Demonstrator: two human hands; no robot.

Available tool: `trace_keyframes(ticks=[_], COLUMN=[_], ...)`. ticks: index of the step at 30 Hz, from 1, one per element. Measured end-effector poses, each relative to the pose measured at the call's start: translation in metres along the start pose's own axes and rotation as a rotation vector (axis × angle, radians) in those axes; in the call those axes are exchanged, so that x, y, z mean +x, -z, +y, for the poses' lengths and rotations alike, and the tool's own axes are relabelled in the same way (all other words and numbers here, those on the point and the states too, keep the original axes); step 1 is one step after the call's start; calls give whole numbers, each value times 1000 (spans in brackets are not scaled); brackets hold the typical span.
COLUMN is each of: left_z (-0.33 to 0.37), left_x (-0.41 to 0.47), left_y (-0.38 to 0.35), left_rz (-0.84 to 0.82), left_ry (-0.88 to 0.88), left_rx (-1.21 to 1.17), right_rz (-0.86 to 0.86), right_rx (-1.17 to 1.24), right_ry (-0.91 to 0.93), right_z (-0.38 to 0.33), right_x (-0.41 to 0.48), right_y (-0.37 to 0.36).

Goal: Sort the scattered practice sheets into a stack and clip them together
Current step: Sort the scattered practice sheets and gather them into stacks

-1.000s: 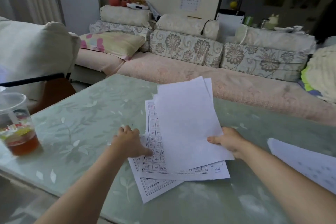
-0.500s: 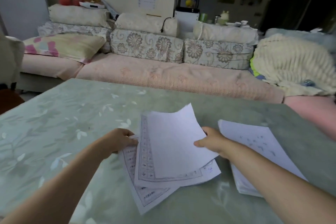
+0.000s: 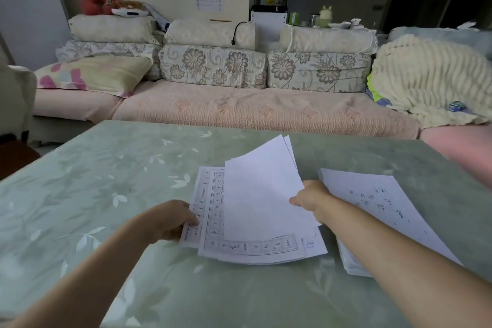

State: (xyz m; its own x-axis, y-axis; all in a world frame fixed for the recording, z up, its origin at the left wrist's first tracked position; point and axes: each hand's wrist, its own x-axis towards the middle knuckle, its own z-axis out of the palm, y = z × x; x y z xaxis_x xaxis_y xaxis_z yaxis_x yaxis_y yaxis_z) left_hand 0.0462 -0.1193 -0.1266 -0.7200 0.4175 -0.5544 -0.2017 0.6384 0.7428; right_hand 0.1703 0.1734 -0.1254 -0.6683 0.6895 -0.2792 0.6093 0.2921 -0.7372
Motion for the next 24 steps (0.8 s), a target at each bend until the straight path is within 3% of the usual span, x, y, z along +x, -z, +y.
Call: trace_keyframes(ticks=[4, 11, 14, 17, 20, 24], left_z=[3, 8, 10, 16, 19, 23], left_x=[-2, 17, 24, 25, 20, 12], left_y=[-1, -10, -15, -16, -13, -13], left_rz=[-96, 55, 161, 266, 304, 217], left_ry=[7, -69, -94, -195, -292, -442], left_rx=[-171, -178, -115, -98, -286, -470], right_rz=[-24, -176, -191, -114, -72, -83], right_rx=[106, 77, -215, -580, -269, 245], right_ry=[11, 139, 236, 198, 128, 221], right_z=[2, 0, 2, -1, -1, -8], right_x=[-1, -8, -12, -14, -12, -12], right_y=[-13, -25, -28, -25, -16, -4])
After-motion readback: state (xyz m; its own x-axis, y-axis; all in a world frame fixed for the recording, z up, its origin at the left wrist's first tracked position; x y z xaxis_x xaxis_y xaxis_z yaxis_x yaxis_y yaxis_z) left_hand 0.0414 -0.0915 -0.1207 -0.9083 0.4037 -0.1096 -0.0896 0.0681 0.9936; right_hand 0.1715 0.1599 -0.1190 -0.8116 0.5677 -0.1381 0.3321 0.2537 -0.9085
